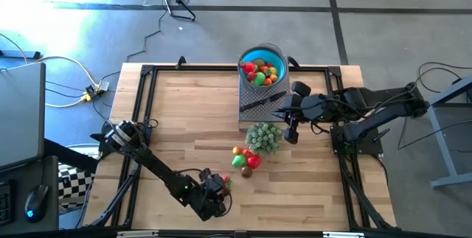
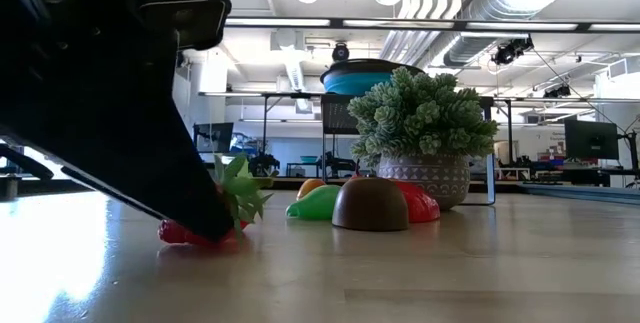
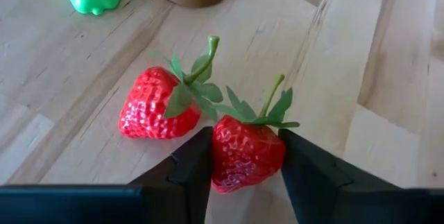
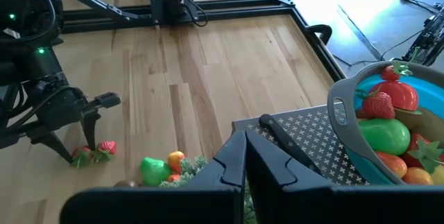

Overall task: Pick & Place Fruit
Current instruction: Put the red strawberry into the blue strainer bowl

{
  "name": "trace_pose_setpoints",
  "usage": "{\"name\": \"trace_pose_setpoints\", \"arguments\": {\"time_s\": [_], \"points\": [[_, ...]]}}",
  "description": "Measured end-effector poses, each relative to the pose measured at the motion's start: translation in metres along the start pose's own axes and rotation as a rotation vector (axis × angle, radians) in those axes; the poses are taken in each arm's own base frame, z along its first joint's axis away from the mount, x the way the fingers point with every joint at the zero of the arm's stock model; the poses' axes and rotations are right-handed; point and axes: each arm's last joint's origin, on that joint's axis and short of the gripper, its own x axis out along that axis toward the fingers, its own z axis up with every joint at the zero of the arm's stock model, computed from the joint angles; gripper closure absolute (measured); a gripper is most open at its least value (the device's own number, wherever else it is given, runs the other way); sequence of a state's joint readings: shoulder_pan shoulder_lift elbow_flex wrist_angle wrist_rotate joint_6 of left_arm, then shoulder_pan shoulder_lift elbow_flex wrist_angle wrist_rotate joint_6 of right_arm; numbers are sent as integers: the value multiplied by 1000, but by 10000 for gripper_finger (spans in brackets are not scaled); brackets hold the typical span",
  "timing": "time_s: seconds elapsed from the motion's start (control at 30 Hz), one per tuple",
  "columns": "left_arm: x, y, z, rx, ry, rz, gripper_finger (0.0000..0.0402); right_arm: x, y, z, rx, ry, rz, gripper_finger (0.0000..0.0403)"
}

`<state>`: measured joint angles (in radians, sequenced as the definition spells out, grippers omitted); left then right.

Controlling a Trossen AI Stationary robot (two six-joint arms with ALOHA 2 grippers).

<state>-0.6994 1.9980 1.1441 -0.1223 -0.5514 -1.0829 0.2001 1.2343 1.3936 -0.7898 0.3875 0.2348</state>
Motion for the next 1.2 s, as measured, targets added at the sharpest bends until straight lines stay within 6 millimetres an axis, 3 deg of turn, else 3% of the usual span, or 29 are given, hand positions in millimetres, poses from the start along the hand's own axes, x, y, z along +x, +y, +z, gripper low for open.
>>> {"name": "trace_pose_setpoints", "arguments": {"time_s": [0.27,0.67,0.93,1.2], "points": [[-17,-5,12,-33,32,-65,267,0,2,-1,-20,15,64,400],[-58,-10,51,-120,-64,-165,263,-1,7,-2,-34,64,262,400],[-92,6,110,-178,-185,-228,263,-8,5,-3,-55,54,292,400],[-119,44,173,-116,-306,-258,263,-25,-2,1,-68,-25,292,400]]}}
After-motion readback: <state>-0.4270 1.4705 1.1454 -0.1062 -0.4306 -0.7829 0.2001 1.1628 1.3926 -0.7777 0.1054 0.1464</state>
